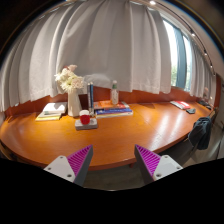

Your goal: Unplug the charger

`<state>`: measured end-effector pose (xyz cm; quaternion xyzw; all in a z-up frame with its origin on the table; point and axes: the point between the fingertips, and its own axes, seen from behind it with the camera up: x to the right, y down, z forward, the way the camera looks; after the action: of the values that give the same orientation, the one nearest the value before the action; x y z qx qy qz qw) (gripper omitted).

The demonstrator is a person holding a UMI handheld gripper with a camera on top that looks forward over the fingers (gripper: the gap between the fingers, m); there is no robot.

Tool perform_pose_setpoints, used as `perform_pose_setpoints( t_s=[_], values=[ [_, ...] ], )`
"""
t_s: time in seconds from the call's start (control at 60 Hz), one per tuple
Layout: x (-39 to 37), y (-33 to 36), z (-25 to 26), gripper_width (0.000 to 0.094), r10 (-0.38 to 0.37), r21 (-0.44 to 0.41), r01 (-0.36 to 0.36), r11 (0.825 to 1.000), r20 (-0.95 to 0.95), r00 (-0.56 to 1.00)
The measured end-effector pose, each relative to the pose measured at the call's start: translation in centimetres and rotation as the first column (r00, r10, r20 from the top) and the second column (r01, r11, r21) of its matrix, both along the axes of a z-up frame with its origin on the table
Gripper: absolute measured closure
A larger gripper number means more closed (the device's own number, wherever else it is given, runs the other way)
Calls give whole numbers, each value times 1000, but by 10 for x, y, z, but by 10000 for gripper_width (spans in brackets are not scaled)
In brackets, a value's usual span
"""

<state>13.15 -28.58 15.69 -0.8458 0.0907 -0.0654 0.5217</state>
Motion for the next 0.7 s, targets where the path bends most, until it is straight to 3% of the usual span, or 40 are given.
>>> perform_pose_setpoints(
  t_s=[0.083,0.217,0.417,0.7],
  values=[
    [-13,11,-13,94,47,-16,-46,999,4,999],
    [-51,87,-57,93,108,-43,-109,993,-28,994],
    [-101,195,-79,73,236,-33,-237,971,-39,971],
    [-100,339,-85,87,273,24,-275,961,54,960]
  ],
)
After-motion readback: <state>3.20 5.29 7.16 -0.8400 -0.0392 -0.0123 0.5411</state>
